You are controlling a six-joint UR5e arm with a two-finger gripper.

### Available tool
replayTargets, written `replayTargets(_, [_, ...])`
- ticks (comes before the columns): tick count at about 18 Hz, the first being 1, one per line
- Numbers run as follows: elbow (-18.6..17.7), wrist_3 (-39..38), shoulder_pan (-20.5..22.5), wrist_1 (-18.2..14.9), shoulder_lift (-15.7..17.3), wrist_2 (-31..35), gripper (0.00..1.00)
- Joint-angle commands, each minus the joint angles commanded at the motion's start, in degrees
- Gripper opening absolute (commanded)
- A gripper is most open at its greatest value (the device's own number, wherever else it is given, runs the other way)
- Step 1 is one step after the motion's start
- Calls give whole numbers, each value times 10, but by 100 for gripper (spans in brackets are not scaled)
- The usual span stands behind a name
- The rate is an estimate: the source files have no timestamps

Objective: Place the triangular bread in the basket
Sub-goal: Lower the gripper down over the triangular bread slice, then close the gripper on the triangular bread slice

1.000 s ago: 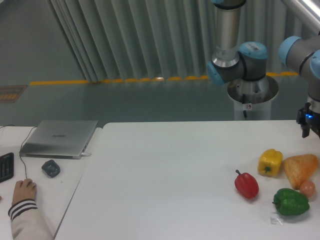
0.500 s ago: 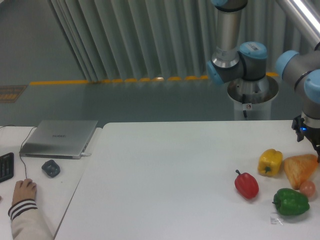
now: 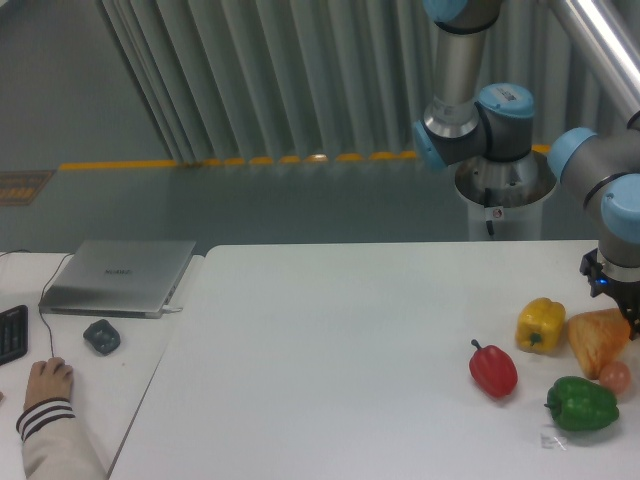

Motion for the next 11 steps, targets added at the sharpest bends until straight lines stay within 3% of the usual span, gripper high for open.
replayTargets(8, [-2, -1, -7, 14, -12, 1, 87])
replayTargets(11, [-4, 2, -6, 15, -12, 1, 60])
